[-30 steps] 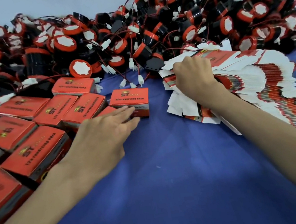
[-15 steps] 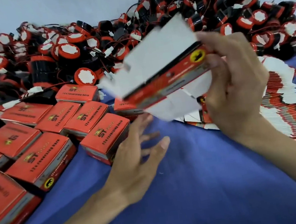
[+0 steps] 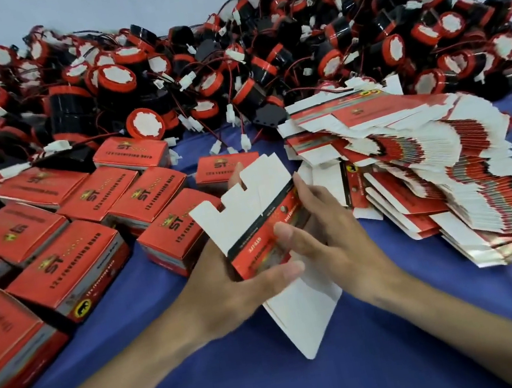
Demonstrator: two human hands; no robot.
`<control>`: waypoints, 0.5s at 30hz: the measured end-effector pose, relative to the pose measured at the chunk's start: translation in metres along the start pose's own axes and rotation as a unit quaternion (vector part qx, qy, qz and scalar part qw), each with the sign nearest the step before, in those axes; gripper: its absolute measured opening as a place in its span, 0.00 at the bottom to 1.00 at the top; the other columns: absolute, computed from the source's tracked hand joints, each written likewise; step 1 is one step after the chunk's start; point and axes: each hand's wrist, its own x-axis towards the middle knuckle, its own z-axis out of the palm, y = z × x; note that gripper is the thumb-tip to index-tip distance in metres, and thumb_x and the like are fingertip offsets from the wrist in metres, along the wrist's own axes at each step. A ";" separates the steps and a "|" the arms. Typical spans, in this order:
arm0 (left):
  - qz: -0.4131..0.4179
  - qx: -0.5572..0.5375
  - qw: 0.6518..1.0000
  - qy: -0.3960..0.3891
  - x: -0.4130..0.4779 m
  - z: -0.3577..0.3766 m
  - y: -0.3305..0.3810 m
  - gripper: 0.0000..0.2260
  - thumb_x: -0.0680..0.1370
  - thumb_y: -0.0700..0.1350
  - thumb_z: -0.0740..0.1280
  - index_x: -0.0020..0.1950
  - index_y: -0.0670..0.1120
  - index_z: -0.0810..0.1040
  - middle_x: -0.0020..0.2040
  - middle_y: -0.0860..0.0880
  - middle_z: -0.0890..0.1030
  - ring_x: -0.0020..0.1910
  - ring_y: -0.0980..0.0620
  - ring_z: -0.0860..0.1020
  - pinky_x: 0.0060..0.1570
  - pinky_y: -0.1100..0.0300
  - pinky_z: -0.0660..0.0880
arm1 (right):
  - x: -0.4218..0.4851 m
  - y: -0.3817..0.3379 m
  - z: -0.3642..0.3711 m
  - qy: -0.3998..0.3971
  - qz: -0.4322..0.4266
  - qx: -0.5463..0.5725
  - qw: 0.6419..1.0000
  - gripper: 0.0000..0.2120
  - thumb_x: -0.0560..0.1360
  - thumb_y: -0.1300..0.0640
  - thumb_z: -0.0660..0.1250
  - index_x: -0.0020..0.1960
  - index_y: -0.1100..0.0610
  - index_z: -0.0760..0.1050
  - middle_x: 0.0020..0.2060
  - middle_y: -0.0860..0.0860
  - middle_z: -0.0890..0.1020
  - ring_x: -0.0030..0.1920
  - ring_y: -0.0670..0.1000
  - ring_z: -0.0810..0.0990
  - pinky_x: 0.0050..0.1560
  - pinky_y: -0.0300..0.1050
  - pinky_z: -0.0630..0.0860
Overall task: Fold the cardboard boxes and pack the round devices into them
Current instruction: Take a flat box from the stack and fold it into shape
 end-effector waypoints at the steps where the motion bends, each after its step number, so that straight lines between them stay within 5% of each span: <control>1: 0.004 -0.003 1.000 -0.018 -0.001 0.000 0.001 0.27 0.69 0.58 0.73 0.64 0.54 0.69 0.59 0.66 0.78 0.60 0.64 0.76 0.51 0.72 0.74 | -0.002 -0.002 0.000 -0.006 -0.003 0.021 1.000 0.48 0.64 0.26 0.59 0.78 0.43 0.49 0.66 0.40 0.64 0.64 0.31 0.62 0.57 0.18 0.60; 3: 0.022 -0.025 0.999 -0.041 -0.003 -0.003 0.002 0.34 0.68 0.69 0.67 0.66 0.52 0.64 0.62 0.69 0.75 0.63 0.65 0.74 0.54 0.71 0.73 | -0.006 -0.006 0.002 -0.023 -0.038 0.018 0.999 0.49 0.60 0.25 0.60 0.75 0.37 0.45 0.69 0.37 0.60 0.67 0.28 0.57 0.63 0.22 0.57; 6: 0.014 -0.079 0.997 -0.022 -0.009 -0.003 0.003 0.36 0.65 0.76 0.62 0.66 0.56 0.70 0.58 0.71 0.77 0.58 0.68 0.76 0.51 0.71 0.75 | -0.015 -0.009 0.012 -0.047 -0.112 -0.078 0.990 0.60 0.56 0.25 0.66 0.75 0.38 0.33 0.75 0.36 0.42 0.76 0.39 0.42 0.76 0.50 0.52; 8: -0.029 -0.143 0.989 0.015 -0.011 -0.002 0.004 0.29 0.57 0.77 0.67 0.52 0.66 0.82 0.49 0.67 0.82 0.49 0.65 0.81 0.45 0.69 0.77 | -0.018 -0.010 0.016 -0.034 -0.137 -0.134 0.981 0.64 0.55 0.25 0.67 0.73 0.39 0.26 0.75 0.39 0.33 0.75 0.42 0.32 0.75 0.58 0.48; 11: -0.067 -0.178 0.981 0.027 -0.013 -0.003 0.000 0.22 0.52 0.74 0.73 0.41 0.66 0.84 0.41 0.62 0.84 0.41 0.63 0.83 0.38 0.69 0.78 | -0.021 -0.012 0.018 0.001 -0.163 -0.182 0.970 0.63 0.58 0.26 0.66 0.75 0.45 0.28 0.75 0.48 0.28 0.75 0.49 0.29 0.74 0.60 0.44; 13: -0.078 -0.169 0.982 0.028 -0.011 -0.001 0.000 0.31 0.55 0.72 0.74 0.53 0.59 0.83 0.43 0.60 0.85 0.43 0.62 0.83 0.39 0.70 0.77 | -0.024 -0.016 0.021 0.014 -0.166 -0.183 0.969 0.61 0.60 0.27 0.64 0.76 0.46 0.29 0.75 0.51 0.28 0.75 0.52 0.28 0.74 0.61 0.44; 15: -0.073 -0.113 0.991 -0.006 -0.009 -0.001 -0.003 0.44 0.64 0.68 0.73 0.74 0.49 0.64 0.58 0.57 0.82 0.58 0.56 0.80 0.49 0.66 0.77 | -0.027 -0.020 0.022 0.018 -0.157 -0.177 0.971 0.62 0.58 0.26 0.65 0.75 0.44 0.27 0.74 0.50 0.27 0.74 0.51 0.27 0.74 0.63 0.45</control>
